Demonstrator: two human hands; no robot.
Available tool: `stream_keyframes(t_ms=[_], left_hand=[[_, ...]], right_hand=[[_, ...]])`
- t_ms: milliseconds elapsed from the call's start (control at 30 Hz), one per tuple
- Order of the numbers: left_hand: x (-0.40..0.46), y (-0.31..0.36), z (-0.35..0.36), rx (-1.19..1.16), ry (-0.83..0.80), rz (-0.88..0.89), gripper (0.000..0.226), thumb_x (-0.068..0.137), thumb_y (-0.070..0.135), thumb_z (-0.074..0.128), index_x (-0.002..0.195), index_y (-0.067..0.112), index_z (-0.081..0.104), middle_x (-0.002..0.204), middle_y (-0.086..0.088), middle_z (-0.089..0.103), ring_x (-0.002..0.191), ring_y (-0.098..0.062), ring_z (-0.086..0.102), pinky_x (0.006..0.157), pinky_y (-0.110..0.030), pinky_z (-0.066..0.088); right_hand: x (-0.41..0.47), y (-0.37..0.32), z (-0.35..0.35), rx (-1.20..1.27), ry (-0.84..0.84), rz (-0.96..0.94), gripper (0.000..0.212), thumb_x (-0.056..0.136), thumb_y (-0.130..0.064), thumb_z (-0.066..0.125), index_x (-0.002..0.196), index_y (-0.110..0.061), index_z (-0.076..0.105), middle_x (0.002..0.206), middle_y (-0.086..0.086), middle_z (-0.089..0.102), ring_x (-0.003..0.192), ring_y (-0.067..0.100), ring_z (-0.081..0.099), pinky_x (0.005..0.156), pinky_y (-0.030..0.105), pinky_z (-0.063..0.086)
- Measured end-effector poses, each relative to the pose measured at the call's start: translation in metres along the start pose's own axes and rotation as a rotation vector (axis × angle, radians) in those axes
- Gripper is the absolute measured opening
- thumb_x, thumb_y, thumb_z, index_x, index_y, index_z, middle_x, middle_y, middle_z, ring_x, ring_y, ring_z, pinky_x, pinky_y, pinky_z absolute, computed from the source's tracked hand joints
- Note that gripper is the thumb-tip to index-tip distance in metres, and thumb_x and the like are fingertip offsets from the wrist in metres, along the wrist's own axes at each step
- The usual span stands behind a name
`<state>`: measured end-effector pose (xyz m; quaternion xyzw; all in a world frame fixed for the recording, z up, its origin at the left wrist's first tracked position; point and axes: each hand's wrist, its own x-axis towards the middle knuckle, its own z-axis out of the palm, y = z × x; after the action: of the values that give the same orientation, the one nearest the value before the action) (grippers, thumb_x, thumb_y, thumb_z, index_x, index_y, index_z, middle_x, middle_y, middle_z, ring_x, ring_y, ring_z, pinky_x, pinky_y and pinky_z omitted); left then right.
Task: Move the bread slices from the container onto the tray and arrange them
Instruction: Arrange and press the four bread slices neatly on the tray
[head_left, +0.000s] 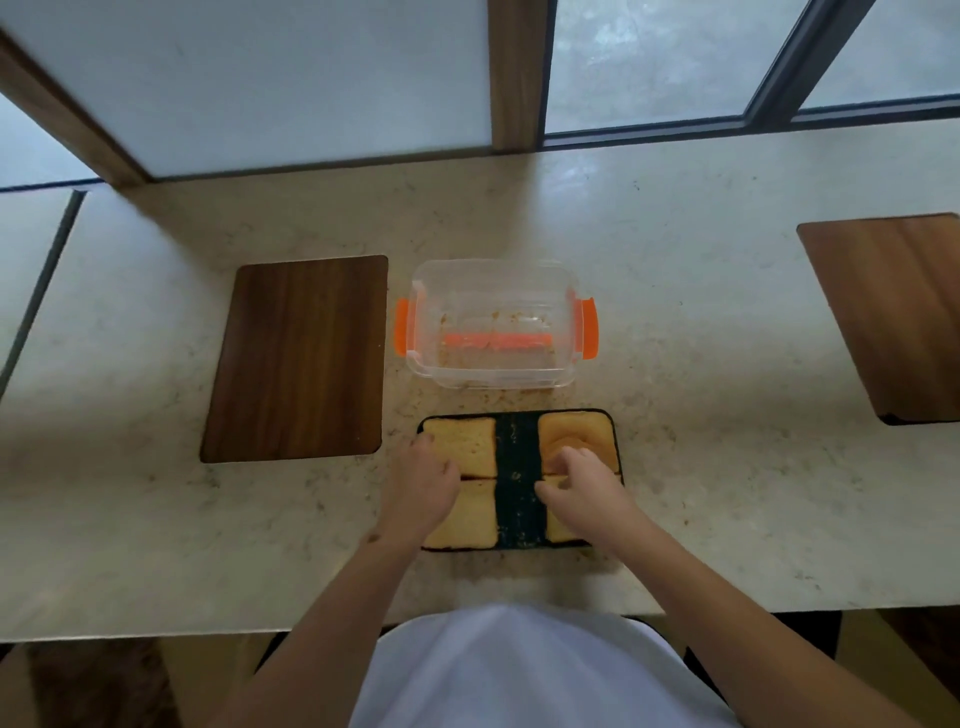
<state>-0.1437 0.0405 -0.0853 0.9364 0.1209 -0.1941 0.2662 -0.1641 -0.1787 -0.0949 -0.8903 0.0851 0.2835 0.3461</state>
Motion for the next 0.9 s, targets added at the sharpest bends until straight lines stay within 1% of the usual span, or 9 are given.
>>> stream_keyframes(t_ms=[133, 200, 267, 367, 433, 533, 700, 800, 900], left_hand=[[0.006, -0.007, -0.009, -0.016, -0.05, -0.052, 0.045, 0.092, 0.027, 0.055, 0.133, 0.009, 0.051, 0.125, -0.01, 0.058, 0.111, -0.026, 0.056, 0.092, -0.046, 0.049], [0.008, -0.006, -0.01, -0.047, -0.073, -0.086, 0.035, 0.089, 0.028, 0.055, 0.119, 0.01, 0.056, 0.105, -0.003, 0.061, 0.092, -0.022, 0.06, 0.077, -0.041, 0.051], [0.008, -0.005, -0.011, -0.059, -0.084, -0.107, 0.018, 0.088, 0.03, 0.055, 0.1, 0.018, 0.05, 0.097, -0.001, 0.061, 0.083, -0.02, 0.06, 0.072, -0.04, 0.051], [0.01, -0.006, -0.009, -0.066, -0.081, -0.105, 0.019, 0.087, 0.031, 0.055, 0.1, 0.018, 0.051, 0.097, -0.002, 0.061, 0.083, -0.021, 0.059, 0.073, -0.04, 0.05], [0.01, -0.008, -0.007, -0.07, -0.053, -0.082, 0.029, 0.086, 0.031, 0.056, 0.109, 0.012, 0.058, 0.097, 0.003, 0.049, 0.086, -0.019, 0.051, 0.073, -0.036, 0.043], [0.008, -0.01, -0.004, -0.079, -0.063, -0.082, 0.014, 0.086, 0.031, 0.056, 0.091, 0.023, 0.045, 0.086, 0.009, 0.039, 0.084, -0.017, 0.043, 0.074, -0.036, 0.039], [0.006, -0.005, -0.004, -0.094, -0.067, -0.088, 0.04, 0.089, 0.028, 0.057, 0.069, 0.035, 0.023, 0.072, 0.014, 0.029, 0.079, -0.016, 0.042, 0.069, -0.034, 0.037], [0.004, -0.002, -0.007, -0.095, -0.083, -0.076, 0.038, 0.089, 0.024, 0.057, 0.067, 0.03, 0.027, 0.069, 0.01, 0.035, 0.074, -0.019, 0.051, 0.069, -0.041, 0.048], [0.005, -0.002, -0.008, -0.085, -0.098, -0.07, 0.015, 0.09, 0.027, 0.056, 0.08, 0.021, 0.048, 0.081, 0.004, 0.047, 0.084, -0.02, 0.059, 0.075, -0.039, 0.051]], right_hand=[[0.024, -0.026, 0.014, 0.257, -0.13, 0.155, 0.043, 0.093, -0.037, 0.065, 0.13, -0.02, 0.055, 0.113, -0.005, 0.061, 0.098, 0.012, 0.06, 0.086, 0.034, 0.057], [0.033, -0.037, 0.019, 0.323, -0.147, 0.239, 0.044, 0.094, -0.035, 0.063, 0.133, -0.018, 0.052, 0.103, -0.004, 0.06, 0.09, 0.013, 0.061, 0.089, 0.042, 0.059], [0.038, -0.048, 0.024, 0.355, -0.161, 0.286, 0.05, 0.095, -0.033, 0.06, 0.14, -0.016, 0.047, 0.102, -0.003, 0.057, 0.088, 0.012, 0.058, 0.082, 0.037, 0.06], [0.044, -0.058, 0.03, 0.404, -0.173, 0.354, 0.057, 0.094, -0.032, 0.06, 0.145, -0.013, 0.042, 0.116, 0.004, 0.056, 0.098, 0.017, 0.057, 0.072, 0.03, 0.057], [0.045, -0.063, 0.032, 0.414, -0.173, 0.384, 0.053, 0.094, -0.031, 0.059, 0.141, -0.013, 0.043, 0.12, 0.006, 0.055, 0.105, 0.02, 0.056, 0.079, 0.033, 0.058], [0.048, -0.067, 0.037, 0.406, -0.184, 0.376, 0.039, 0.094, -0.03, 0.057, 0.127, -0.011, 0.05, 0.105, 0.004, 0.056, 0.096, 0.018, 0.055, 0.084, 0.035, 0.057], [0.046, -0.072, 0.045, 0.4, -0.171, 0.351, 0.015, 0.09, -0.024, 0.055, 0.085, -0.016, 0.043, 0.074, 0.002, 0.039, 0.068, 0.017, 0.042, 0.067, 0.034, 0.045], [0.045, -0.071, 0.047, 0.392, -0.158, 0.331, 0.016, 0.09, -0.023, 0.054, 0.083, -0.016, 0.041, 0.073, 0.001, 0.036, 0.069, 0.017, 0.039, 0.067, 0.035, 0.043], [0.044, -0.07, 0.048, 0.393, -0.156, 0.331, 0.014, 0.088, -0.024, 0.055, 0.086, -0.017, 0.043, 0.075, 0.001, 0.038, 0.069, 0.017, 0.04, 0.066, 0.035, 0.043]])
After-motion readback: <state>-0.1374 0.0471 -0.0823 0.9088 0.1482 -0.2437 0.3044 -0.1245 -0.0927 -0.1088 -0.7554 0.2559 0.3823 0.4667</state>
